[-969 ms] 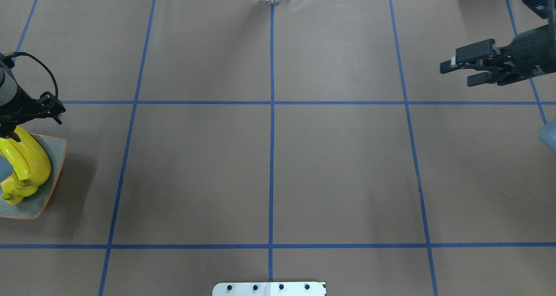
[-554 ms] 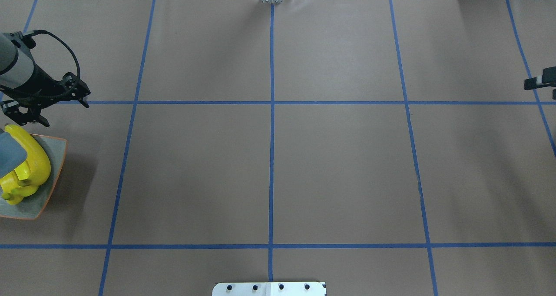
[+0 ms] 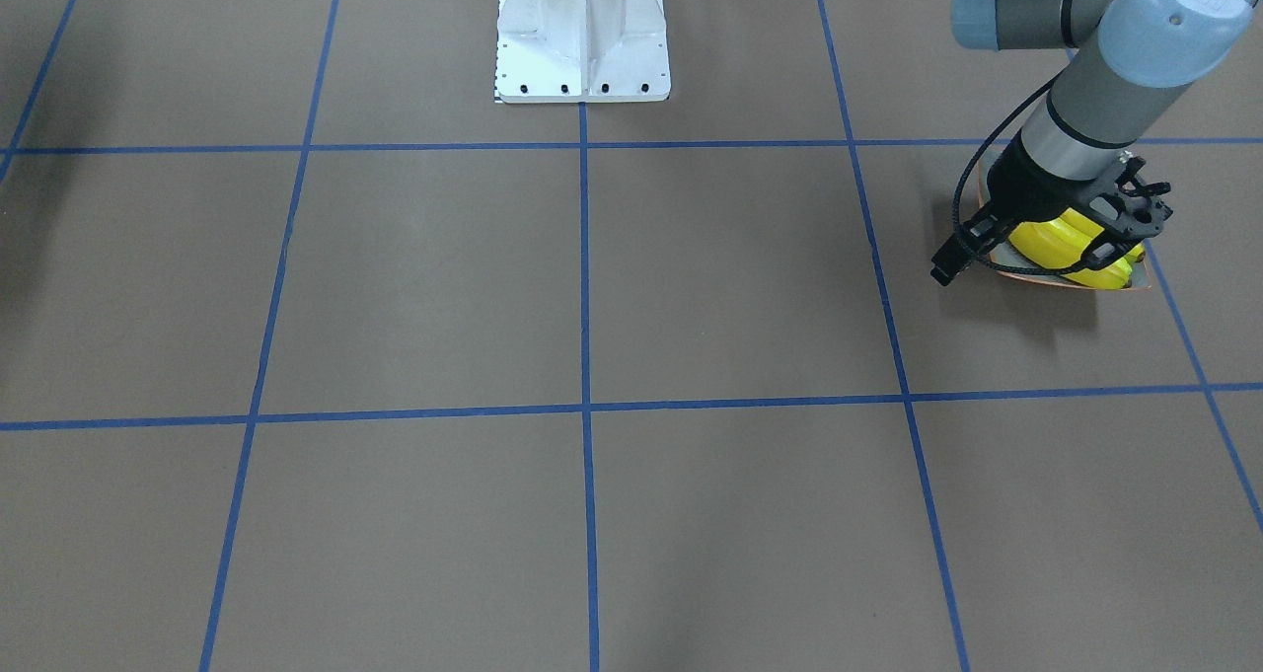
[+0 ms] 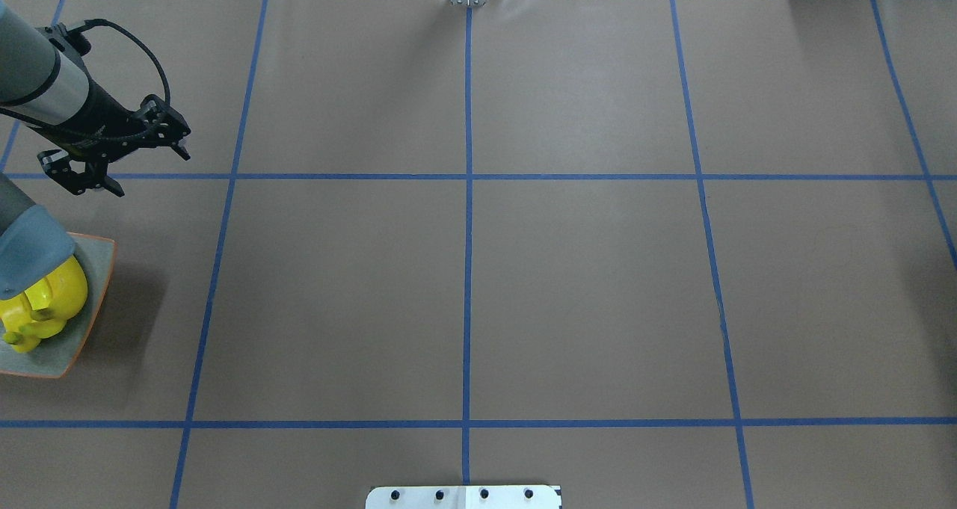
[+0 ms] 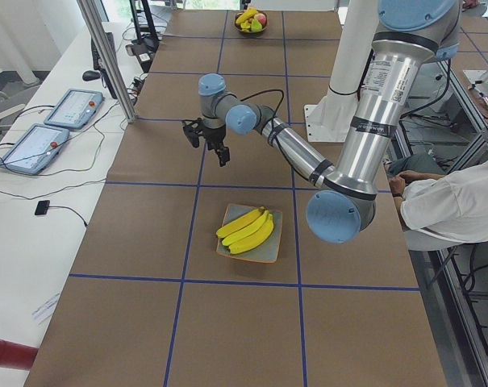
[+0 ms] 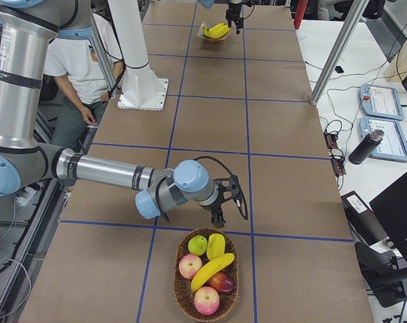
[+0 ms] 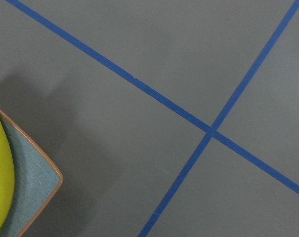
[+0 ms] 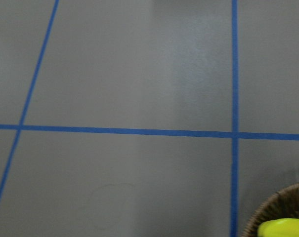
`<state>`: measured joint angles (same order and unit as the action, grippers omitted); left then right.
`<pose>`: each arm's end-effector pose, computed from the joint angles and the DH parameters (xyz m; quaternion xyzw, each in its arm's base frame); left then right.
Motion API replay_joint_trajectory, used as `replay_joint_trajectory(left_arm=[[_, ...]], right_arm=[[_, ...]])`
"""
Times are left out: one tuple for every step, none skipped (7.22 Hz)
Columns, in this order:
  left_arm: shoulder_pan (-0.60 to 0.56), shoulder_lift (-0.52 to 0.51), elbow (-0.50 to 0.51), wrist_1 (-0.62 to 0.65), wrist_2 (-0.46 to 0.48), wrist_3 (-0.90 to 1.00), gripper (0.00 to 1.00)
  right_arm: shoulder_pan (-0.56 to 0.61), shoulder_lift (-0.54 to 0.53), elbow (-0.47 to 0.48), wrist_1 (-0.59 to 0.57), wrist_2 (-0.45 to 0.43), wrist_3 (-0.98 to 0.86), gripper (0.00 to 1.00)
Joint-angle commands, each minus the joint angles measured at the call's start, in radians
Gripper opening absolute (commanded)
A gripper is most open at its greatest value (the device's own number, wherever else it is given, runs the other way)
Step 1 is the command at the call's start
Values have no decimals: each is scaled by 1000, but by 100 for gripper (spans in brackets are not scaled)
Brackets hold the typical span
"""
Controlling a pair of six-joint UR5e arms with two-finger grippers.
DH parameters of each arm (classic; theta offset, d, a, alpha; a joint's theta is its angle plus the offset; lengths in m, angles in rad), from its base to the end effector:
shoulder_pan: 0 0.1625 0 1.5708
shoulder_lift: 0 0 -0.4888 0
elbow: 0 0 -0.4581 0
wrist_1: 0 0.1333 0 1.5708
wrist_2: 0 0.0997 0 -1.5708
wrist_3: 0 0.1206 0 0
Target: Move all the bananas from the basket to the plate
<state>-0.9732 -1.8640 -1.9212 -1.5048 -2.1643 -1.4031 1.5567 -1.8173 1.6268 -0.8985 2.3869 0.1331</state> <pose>0.3089 -0.5710 0.3849 -0.0888 0.3806 -0.2827 0.8760 0.0390 -0.4578 0.7503 0.1901 -0.4004 -0.0415 0.8954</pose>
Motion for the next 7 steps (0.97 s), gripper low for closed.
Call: replay_joint_trajectory(left_arm=[[1,-10,2,0,0,-22,100],[1,-17,7,0,1,-28,100],[2,-18,8,0,1,-33,100],[2,-26,10,0,1,-42,100],[2,-26,8,0,0,-43,100],[2,-26,2,0,1,-45,100],[2,-29,-1,0,0,-56,100]], right_arm=[[16,6,-112,-2,-77,-324,100],[20,33,-160,-11,-104,-430,100],[31,70,-203,-38,-121,-505,100],[60,131,-255,-101,-120,-599,100],[66,156,-268,-156,-124,-660,100],[65,156,-272,-157,-161,-662,100],[65,156,-292,-157,-184,-659,100]])
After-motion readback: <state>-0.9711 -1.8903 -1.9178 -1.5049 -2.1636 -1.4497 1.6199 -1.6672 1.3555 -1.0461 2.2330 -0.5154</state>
